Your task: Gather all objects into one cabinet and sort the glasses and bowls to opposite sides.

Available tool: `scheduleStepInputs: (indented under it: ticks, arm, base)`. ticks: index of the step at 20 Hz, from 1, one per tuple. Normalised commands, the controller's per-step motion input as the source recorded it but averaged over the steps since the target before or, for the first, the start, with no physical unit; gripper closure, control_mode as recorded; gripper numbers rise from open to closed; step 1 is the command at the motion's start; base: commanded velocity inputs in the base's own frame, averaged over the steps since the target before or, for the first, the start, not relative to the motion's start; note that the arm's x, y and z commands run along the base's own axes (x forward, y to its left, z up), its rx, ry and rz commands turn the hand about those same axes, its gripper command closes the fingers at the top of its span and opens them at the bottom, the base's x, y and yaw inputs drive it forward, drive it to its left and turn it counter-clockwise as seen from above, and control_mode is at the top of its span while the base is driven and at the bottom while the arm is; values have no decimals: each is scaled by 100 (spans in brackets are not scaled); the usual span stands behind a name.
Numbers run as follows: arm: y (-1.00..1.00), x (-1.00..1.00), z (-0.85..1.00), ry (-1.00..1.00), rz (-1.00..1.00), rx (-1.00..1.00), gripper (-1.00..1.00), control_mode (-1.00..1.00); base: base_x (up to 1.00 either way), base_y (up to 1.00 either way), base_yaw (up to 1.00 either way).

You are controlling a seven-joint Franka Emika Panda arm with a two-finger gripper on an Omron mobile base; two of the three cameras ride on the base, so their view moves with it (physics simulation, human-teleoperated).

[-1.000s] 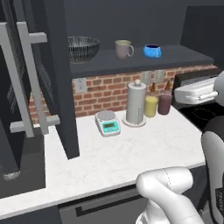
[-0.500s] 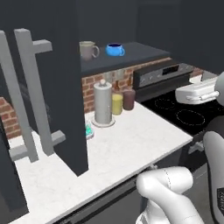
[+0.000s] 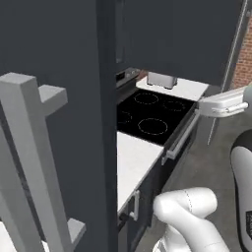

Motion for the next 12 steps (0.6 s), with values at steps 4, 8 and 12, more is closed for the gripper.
scheduleStepInputs:
  ticks: [4, 8, 12]
  arm:
    - [0, 0, 0, 0, 0, 0, -100, 100]
    - [0, 0, 0, 0, 0, 0, -100, 100]
    - [0, 0, 0, 0, 0, 0, -100, 100]
  base:
    - [-25, 0, -67]
    - [-22, 0, -62]
    - [-23, 0, -63]
